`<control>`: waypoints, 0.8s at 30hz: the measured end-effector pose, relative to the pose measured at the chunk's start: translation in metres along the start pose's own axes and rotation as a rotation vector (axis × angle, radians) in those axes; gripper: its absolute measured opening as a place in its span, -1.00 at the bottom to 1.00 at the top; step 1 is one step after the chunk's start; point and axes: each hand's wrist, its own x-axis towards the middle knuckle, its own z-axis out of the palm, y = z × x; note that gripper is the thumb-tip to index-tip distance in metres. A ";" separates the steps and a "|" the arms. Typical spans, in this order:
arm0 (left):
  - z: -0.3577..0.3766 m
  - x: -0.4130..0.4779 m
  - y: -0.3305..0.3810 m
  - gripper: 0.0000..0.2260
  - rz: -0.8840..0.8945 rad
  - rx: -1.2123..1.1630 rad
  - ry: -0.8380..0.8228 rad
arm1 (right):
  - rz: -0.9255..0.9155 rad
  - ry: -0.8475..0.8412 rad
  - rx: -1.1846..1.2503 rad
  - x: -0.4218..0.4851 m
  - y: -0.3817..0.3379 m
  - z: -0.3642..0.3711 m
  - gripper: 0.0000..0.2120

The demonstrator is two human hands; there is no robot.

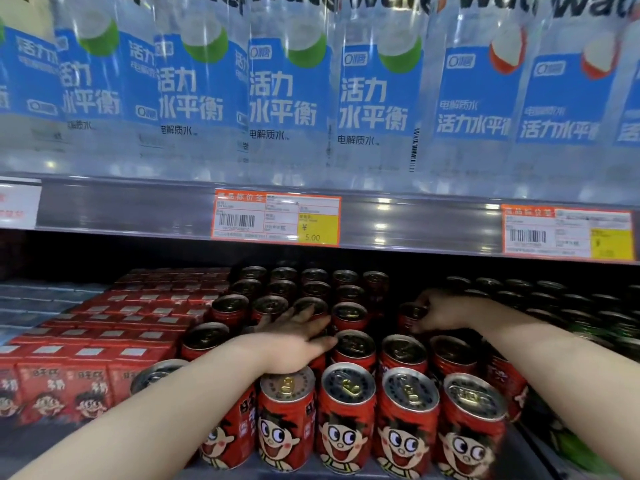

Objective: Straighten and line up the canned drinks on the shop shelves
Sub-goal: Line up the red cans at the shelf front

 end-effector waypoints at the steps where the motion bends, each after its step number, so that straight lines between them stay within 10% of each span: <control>1: -0.001 -0.001 0.001 -0.50 0.001 0.002 0.003 | -0.027 -0.013 0.006 0.001 -0.004 0.001 -0.33; 11: 0.000 -0.001 0.000 -0.51 0.001 0.000 -0.002 | -0.189 -0.116 0.212 -0.009 -0.005 -0.014 -0.49; 19: 0.001 0.000 0.001 -0.51 0.001 0.005 0.004 | 0.013 -0.511 -0.307 -0.058 0.044 -0.044 -0.32; 24: 0.001 -0.001 0.002 -0.51 0.004 0.005 0.003 | -0.026 -0.317 -0.302 -0.050 0.059 -0.035 -0.19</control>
